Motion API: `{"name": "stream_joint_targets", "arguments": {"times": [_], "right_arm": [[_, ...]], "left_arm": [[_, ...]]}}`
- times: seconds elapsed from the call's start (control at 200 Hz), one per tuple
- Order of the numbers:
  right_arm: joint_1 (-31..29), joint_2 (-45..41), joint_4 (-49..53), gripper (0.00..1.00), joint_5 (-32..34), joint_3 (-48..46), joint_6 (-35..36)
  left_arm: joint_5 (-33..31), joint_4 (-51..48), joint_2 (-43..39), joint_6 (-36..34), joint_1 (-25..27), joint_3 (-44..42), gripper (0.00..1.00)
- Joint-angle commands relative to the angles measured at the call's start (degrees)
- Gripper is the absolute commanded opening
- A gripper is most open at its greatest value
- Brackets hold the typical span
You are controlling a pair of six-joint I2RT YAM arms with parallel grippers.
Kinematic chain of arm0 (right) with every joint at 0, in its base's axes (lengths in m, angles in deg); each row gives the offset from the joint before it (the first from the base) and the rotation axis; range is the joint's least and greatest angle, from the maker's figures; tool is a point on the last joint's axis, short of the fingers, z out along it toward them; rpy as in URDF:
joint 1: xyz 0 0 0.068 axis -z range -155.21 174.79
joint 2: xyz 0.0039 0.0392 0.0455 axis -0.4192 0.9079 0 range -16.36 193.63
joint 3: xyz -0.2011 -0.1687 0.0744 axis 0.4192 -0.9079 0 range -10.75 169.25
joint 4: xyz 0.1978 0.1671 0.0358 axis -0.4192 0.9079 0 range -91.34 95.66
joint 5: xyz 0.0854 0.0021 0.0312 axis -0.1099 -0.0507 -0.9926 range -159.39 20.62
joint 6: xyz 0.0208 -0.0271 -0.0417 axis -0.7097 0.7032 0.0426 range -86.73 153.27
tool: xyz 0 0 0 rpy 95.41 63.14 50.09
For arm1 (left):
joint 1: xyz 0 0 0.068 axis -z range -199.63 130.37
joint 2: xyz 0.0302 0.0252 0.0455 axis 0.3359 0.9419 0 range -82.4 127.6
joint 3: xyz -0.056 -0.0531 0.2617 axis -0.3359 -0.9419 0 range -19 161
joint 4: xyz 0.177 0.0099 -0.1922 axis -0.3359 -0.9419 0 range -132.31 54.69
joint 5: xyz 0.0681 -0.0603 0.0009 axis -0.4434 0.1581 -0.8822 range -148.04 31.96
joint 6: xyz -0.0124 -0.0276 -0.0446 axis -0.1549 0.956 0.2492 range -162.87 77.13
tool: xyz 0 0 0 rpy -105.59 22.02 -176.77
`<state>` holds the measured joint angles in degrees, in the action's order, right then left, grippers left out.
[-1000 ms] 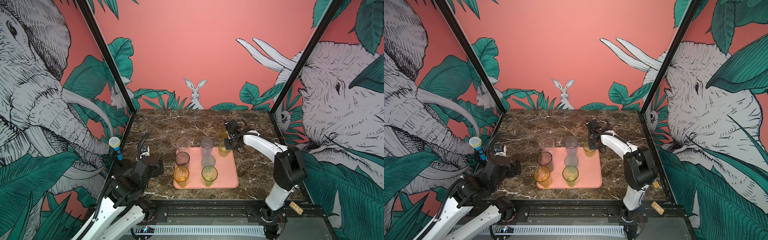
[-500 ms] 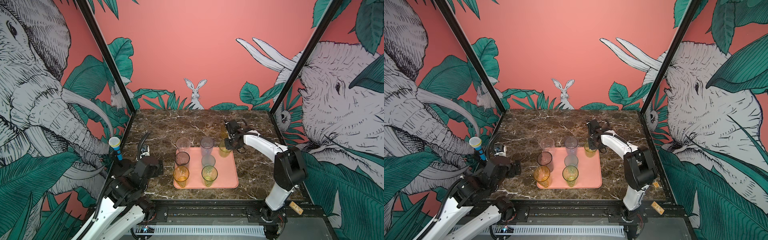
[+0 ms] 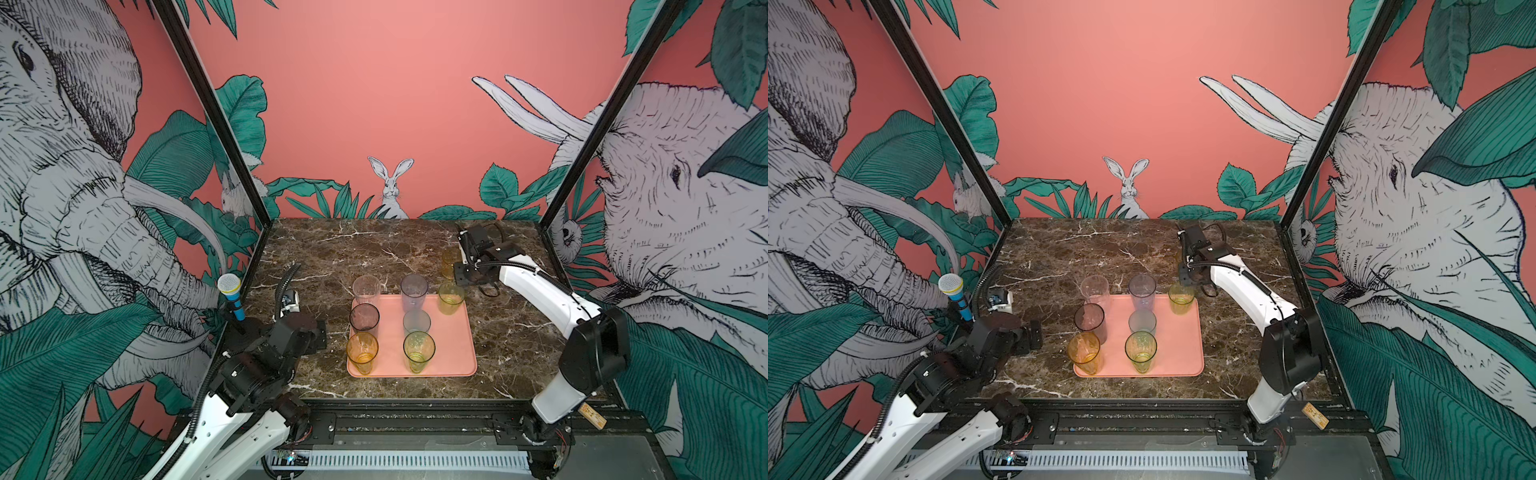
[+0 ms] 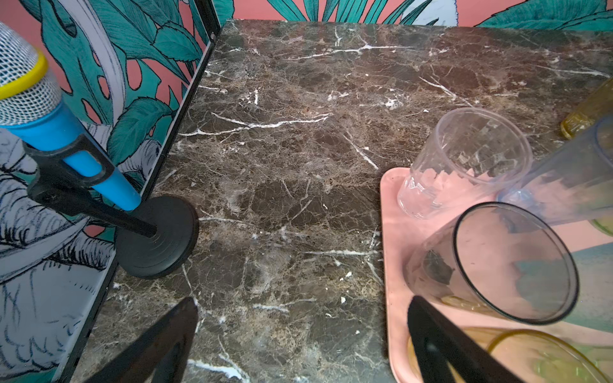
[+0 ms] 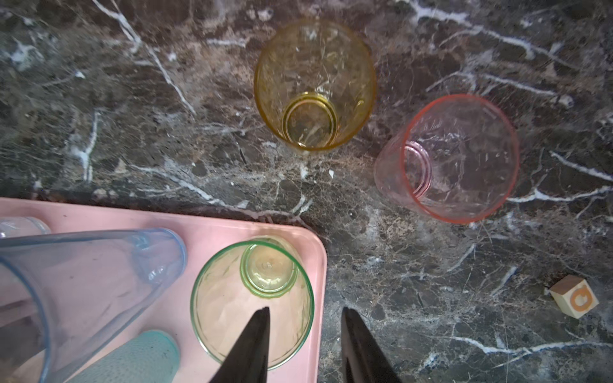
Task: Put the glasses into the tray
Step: 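Raise the right gripper and move it over the yellow glass off the tray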
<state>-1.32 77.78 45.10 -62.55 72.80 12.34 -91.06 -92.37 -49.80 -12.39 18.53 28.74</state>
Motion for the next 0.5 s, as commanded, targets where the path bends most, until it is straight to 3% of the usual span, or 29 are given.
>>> {"name": "stream_joint_targets", "arguments": {"times": [0.0,0.495], "right_arm": [[0.4,-1.9,2.8,0.38,0.4,2.0,0.4],[2.1,-0.9,0.2,0.41,1.6,8.1,2.6]], "left_arm": [[-0.3,0.2,0.1,0.5,-0.1,-0.3,0.99],[-0.3,0.2,0.0,0.4,-0.2,-0.3,0.99]]}}
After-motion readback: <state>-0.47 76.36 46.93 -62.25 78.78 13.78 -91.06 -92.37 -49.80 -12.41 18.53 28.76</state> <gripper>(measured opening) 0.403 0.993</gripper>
